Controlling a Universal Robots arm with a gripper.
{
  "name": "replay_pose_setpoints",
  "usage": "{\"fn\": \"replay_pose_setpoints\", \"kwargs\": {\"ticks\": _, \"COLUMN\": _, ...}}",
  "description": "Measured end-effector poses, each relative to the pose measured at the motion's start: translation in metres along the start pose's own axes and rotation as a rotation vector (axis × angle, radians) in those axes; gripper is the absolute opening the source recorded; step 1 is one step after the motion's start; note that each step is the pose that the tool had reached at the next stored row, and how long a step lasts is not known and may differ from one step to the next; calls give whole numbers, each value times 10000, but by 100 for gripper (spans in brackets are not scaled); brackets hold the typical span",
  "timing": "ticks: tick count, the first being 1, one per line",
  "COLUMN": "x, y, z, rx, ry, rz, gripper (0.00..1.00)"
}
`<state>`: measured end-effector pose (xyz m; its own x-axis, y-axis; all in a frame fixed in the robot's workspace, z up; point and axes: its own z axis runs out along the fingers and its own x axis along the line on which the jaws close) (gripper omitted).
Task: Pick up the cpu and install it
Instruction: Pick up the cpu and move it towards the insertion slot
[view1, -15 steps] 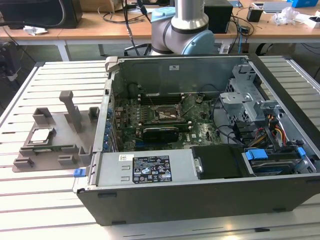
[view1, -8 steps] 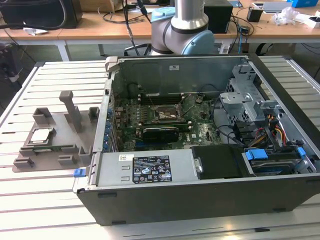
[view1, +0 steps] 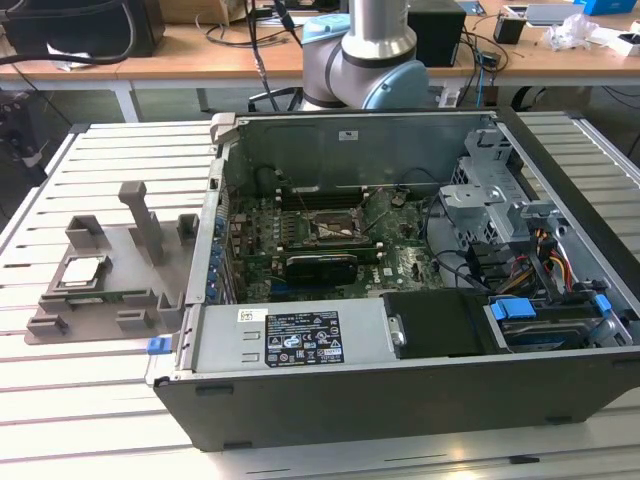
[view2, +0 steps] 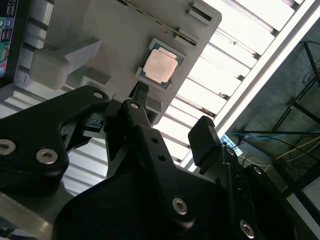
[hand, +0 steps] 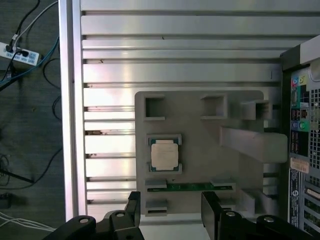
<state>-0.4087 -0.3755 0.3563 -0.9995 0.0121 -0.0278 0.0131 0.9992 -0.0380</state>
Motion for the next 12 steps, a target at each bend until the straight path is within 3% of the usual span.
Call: {"fn": "replay_pose_setpoints", "kwargs": {"ticks": 12, "x": 3, "y": 46, "z": 96, "rx": 11, "ry": 1, "rz": -1, "gripper": 60}}
